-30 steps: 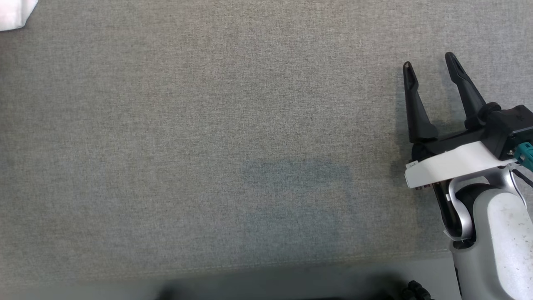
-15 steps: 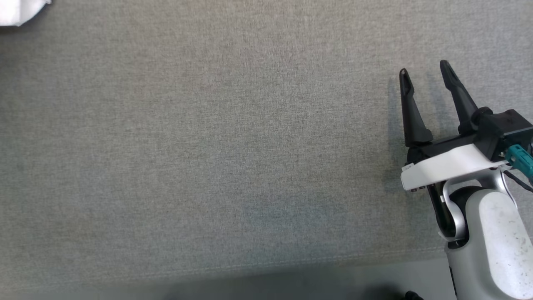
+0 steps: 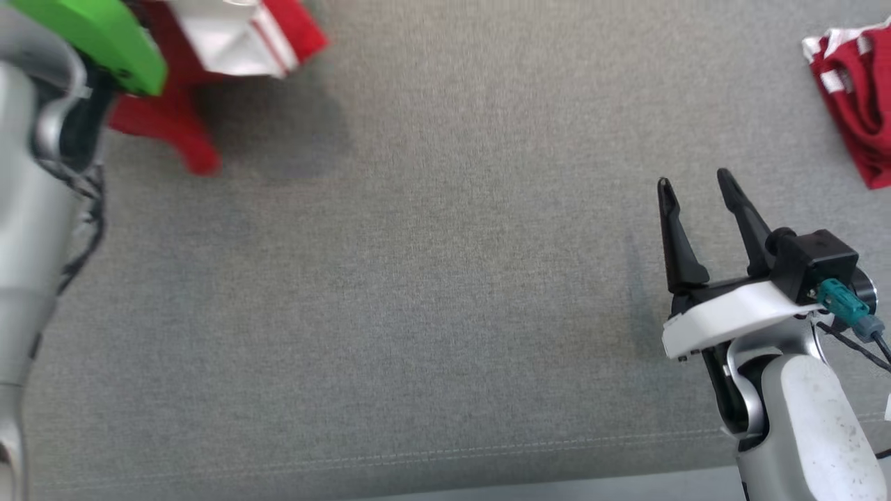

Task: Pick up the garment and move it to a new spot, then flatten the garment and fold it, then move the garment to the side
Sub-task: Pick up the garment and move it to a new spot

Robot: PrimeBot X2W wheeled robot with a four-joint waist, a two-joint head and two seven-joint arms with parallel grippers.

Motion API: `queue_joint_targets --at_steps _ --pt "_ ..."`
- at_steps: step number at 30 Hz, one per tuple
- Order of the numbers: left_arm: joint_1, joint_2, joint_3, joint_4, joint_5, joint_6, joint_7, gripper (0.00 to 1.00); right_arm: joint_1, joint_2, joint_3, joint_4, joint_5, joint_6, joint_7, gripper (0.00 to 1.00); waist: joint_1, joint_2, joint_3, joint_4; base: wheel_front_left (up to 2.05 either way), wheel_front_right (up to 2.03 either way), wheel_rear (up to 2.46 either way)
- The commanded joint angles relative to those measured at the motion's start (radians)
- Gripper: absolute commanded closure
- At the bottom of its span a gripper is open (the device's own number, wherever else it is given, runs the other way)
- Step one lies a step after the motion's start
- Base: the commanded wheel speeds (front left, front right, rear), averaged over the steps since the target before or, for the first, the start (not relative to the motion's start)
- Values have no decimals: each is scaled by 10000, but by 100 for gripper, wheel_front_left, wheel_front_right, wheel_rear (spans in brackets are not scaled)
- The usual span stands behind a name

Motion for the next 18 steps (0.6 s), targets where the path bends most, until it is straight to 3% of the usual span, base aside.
queue_joint_targets --at_steps 1,4,10,18 --pt "323 -194 -177 -554 -79 -30 188 100 225 -13 -15 71 89 -11 -82 0 1 -1 -1211 31 0 0 0" --pt "818 -476 -551 -1606 -183 -26 543 100 381 7 -45 150 159 -11 -112 0 1 -1 -1550 -31 0 0 0" --pt "2140 -1282 -1281 -3093 -285 463 736 100 607 19 12 263 365 -11 -195 0 1 -1 -1795 -235 0 0 0" --pt "2774 -2563 -2035 -2596 265 1046 2 100 273 17 237 384 631 -11 -340 0 1 -1 -1576 -957 0 0 0"
